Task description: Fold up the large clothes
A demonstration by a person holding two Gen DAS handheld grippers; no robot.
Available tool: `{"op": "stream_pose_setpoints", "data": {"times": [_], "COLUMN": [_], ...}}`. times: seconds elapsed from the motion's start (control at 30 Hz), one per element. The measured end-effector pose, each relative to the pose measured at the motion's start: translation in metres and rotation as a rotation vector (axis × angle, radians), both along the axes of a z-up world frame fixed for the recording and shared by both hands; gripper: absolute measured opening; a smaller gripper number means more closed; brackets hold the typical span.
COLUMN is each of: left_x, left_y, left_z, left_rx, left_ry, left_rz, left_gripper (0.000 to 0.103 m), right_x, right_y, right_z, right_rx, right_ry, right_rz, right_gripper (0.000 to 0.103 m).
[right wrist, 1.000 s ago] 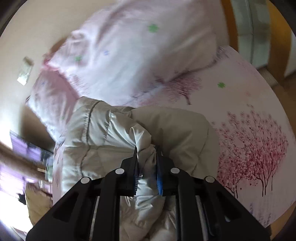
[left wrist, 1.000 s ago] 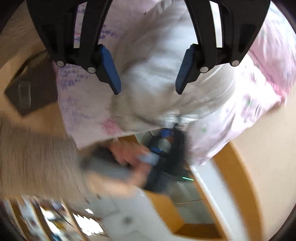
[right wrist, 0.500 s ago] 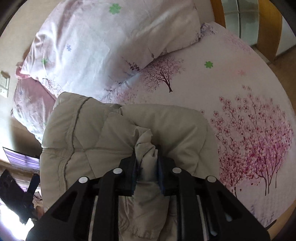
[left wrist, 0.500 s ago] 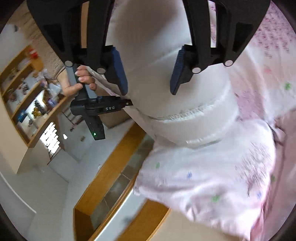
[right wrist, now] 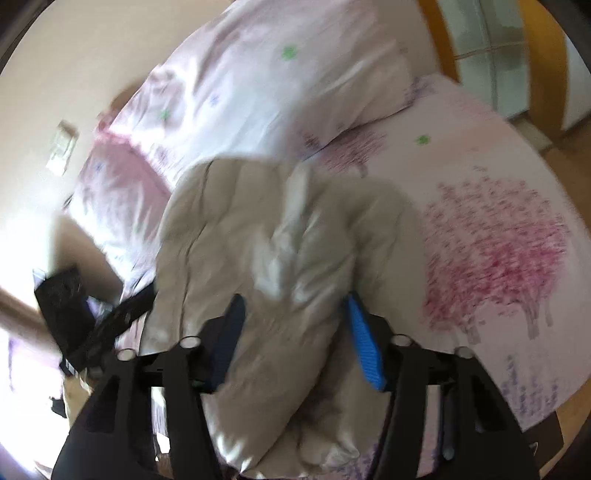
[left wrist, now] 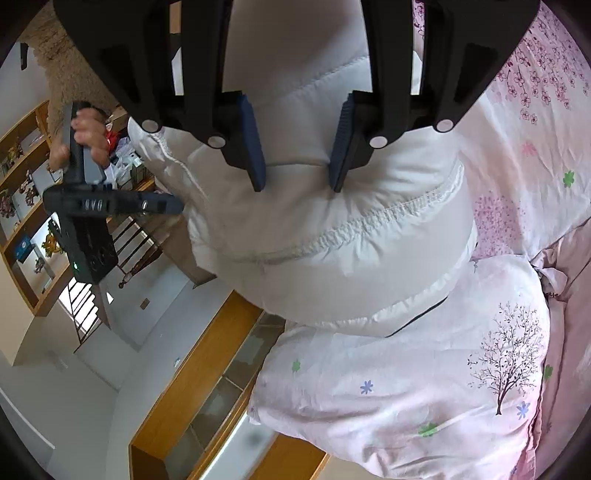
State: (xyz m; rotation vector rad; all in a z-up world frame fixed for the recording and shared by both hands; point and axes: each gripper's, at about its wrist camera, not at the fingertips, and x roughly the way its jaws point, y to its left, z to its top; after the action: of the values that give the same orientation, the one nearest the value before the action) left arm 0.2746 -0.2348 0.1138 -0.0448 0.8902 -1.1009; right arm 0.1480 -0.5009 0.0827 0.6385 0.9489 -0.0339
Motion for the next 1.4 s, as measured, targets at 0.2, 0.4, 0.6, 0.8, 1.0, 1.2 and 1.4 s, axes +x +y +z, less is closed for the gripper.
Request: {"op": "stream_pose_setpoints", "data": {"times": [0.2, 0.4, 0.6, 0.8, 1.0, 1.2, 1.4], "left_x": [-0.002, -0.003, 0.001, -0.003, -0.003, -0.013, -0.022], "left_y": [-0.012, -0.029, -0.038, -0.039, -0.039, -0.045, -0.049], "left_z": [-0.009, -0.017, -0.026, -0.026, -0.026, -0.029, -0.032], "left_rx": [0.021, 0.057, 0.066, 0.091, 0.093, 0.111, 0.124], "left_ry": [0.021, -0.011, -0.017, -0.045, -0.047, -0.091, -0.134], "left_rz": [-0.022, 0.006, 0.053, 0.061, 0.055, 0.050, 0.060], "left_gripper": [0.035, 0.036, 0.036, 0.036, 0.036, 0.037, 0.037], "right_x": [0.010, 0.029, 0.044, 0.009, -0.010, -0.005, -0.007], "right_y": [-0.034, -0.046, -0.055, -0.035, 0.014, 0.007, 0.008], "right_z": [-0.059, -0.071, -0.081, -0.022, 0.006, -0.058, -0.068], "right_rx": [0.192, 0.188, 0.212, 0.040, -0.065, 0.050, 0.060], "right_ry": [0.060, 0.075, 0.071, -0.037, -0.114, -0.057, -0.054], "right_rz": [-0.088, -0.113, -0.132, -0.149, -0.020, -0.049, -0.071], "right_gripper": [0.039, 0.036, 0.037, 0.037, 0.037, 0.037, 0.037]}}
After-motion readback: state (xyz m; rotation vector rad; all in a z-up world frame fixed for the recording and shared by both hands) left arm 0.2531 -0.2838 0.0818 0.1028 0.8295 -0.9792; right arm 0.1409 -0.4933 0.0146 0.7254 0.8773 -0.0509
